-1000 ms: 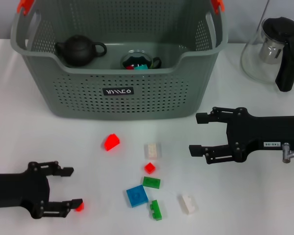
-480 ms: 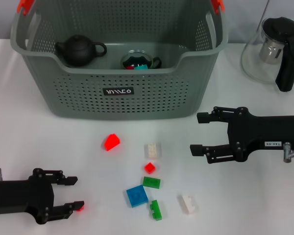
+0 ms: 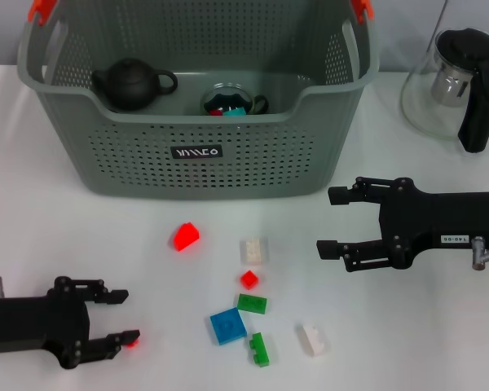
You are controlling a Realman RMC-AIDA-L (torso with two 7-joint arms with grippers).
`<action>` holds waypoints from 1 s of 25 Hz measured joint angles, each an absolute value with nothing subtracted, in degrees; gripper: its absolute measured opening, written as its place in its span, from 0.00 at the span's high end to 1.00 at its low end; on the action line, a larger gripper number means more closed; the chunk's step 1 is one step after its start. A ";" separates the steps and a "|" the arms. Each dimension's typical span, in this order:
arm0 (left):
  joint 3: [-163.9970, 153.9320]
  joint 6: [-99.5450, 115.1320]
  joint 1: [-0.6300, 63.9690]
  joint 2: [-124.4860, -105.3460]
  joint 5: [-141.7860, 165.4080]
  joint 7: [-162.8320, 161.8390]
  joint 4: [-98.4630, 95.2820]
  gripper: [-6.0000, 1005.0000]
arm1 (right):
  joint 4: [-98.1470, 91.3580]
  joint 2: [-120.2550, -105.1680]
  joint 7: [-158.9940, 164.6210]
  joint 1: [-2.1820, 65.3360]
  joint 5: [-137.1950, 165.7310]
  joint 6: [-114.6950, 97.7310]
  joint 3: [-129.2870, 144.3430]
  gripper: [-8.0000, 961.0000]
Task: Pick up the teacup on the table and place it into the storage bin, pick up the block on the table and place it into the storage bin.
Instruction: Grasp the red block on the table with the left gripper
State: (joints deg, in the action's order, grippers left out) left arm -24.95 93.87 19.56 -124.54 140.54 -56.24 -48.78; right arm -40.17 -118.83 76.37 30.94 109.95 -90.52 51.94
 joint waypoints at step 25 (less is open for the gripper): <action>-24.25 93.32 18.58 -124.28 135.87 -56.16 -50.87 0.42 | -40.17 -118.83 76.38 30.94 109.95 -90.53 51.94 0.05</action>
